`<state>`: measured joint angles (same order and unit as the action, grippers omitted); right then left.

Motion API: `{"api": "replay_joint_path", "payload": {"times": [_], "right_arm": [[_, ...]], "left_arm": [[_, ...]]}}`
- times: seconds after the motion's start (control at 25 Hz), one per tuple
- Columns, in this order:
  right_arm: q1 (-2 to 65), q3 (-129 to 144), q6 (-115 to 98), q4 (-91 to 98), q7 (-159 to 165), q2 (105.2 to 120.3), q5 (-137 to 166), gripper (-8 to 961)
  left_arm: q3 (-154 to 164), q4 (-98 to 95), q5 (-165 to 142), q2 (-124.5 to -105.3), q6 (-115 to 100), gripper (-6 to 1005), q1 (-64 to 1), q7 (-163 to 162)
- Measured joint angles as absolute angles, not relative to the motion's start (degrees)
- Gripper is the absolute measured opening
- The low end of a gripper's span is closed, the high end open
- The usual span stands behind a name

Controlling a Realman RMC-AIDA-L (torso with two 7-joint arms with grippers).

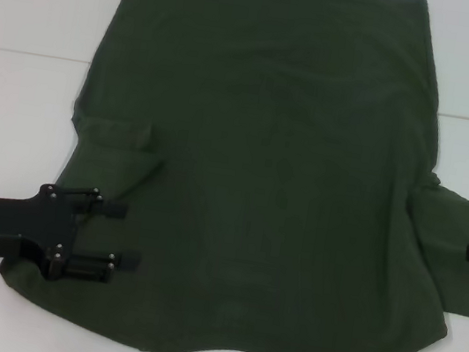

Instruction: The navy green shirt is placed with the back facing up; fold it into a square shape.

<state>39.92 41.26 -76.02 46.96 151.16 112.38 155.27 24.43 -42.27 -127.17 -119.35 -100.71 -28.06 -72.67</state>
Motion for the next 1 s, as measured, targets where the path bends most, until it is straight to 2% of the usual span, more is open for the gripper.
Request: {"api": "replay_joint_path", "payload": {"times": [0.8, 1.0], "right_arm": [[40.6, 41.6, -74.8, 44.6, 151.1, 112.68, 154.5, 768], [40.3, 41.4, -74.7, 43.7, 151.1, 112.19, 152.2, 761]], "left_arm": [[24.4, -42.1, -127.2, -119.39, -99.9, 806, -28.0, -72.6], [24.5, -42.1, -127.2, -119.44, -99.4, 807, -28.0, -72.5]]}}
